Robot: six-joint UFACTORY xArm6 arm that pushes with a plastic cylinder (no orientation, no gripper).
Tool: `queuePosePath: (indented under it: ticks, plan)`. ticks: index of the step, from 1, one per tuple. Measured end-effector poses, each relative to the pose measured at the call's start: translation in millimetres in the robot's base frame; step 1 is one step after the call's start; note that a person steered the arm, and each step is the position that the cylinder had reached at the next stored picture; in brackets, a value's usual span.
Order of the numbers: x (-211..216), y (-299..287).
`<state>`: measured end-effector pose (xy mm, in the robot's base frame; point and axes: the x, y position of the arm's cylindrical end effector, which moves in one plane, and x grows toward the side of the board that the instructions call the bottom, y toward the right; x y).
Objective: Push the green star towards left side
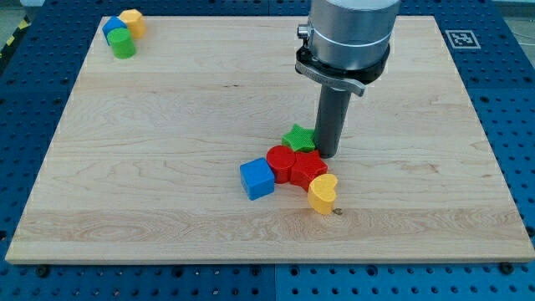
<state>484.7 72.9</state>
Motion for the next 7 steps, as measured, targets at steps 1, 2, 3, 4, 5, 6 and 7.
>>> queuePosePath:
  ticks: [1,2,3,4,5,6,7]
  plan:
    - [6,32]
    - [14,26]
    - [8,-2]
    - [1,-37]
    - [-14,-68]
    - [-18,-86]
    - [-14,-106]
